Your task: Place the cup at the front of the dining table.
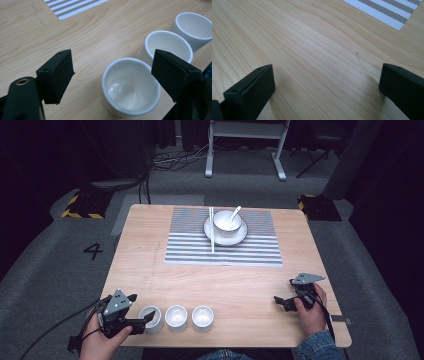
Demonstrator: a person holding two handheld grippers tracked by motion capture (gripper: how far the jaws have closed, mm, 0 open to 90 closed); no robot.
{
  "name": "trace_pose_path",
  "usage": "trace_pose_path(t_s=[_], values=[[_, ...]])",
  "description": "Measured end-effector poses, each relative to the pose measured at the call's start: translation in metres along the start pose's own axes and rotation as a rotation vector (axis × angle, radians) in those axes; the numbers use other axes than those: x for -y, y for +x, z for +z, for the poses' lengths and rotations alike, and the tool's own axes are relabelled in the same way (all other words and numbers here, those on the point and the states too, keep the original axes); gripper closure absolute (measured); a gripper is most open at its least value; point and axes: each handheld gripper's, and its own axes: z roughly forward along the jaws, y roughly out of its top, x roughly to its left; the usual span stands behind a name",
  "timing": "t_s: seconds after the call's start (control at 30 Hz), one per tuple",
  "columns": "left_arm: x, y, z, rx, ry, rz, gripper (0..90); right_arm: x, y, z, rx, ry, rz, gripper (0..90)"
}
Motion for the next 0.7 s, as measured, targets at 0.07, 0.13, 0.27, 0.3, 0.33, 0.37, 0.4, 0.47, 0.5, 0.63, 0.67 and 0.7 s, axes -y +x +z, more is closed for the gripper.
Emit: trace_pose_path(t_s=[0.07, 0.13, 0.27, 0.3, 0.33, 0.37, 0.4, 0.47, 0.5, 0.63, 0.67, 0.7], values=[[0.0, -0.002, 0.001, 0.007, 0.003, 0.002, 18.3, 0.0, 0.0, 0.0, 0.0, 0.0, 0.0, 0.6], [-0.001, -0.007, 0.004, 0.03, 0.015, 0.02, 18.3, 0.0, 0.0, 0.0, 0.0, 0.0, 0.0, 0.6], [0.0, -0.011, 0.008, 0.04, 0.028, 0.035, 18.2, 0.0, 0.0, 0.0, 0.0, 0.0, 0.0, 0.6], [0.0, -0.011, 0.008, 0.04, 0.028, 0.035, 17.9, 0.0, 0.0, 0.0, 0.0, 0.0, 0.0, 0.6], [0.002, -0.011, 0.01, 0.043, 0.033, 0.033, 17.7, 0.0, 0.0, 0.0, 0.0, 0.0, 0.0, 0.6], [0.002, -0.011, 0.01, 0.043, 0.033, 0.033, 17.8, 0.0, 0.0, 0.0, 0.0, 0.0, 0.0, 0.6], [0.004, -0.012, 0.013, 0.054, 0.04, 0.023, 18.0, 0.0, 0.0, 0.0, 0.0, 0.0, 0.0, 0.6], [0.005, -0.012, 0.014, 0.058, 0.049, 0.019, 18.2, 0.0, 0.0, 0.0, 0.0, 0.0, 0.0, 0.6], [0.006, -0.012, 0.016, 0.057, 0.053, 0.028, 18.2, 0.0, 0.0, 0.0, 0.0, 0.0, 0.0, 0.6], [0.008, -0.011, 0.02, 0.049, 0.089, 0.038, 19.9, 0.0, 0.0, 0.0, 0.0, 0.0, 0.0, 0.6], [0.008, -0.011, 0.021, 0.049, 0.098, 0.042, 20.8, 0.0, 0.0, 0.0, 0.0, 0.0, 0.0, 0.6], [0.009, -0.011, 0.024, 0.05, 0.117, 0.038, 21.2, 0.0, 0.0, 0.0, 0.0, 0.0, 0.0, 0.6]])
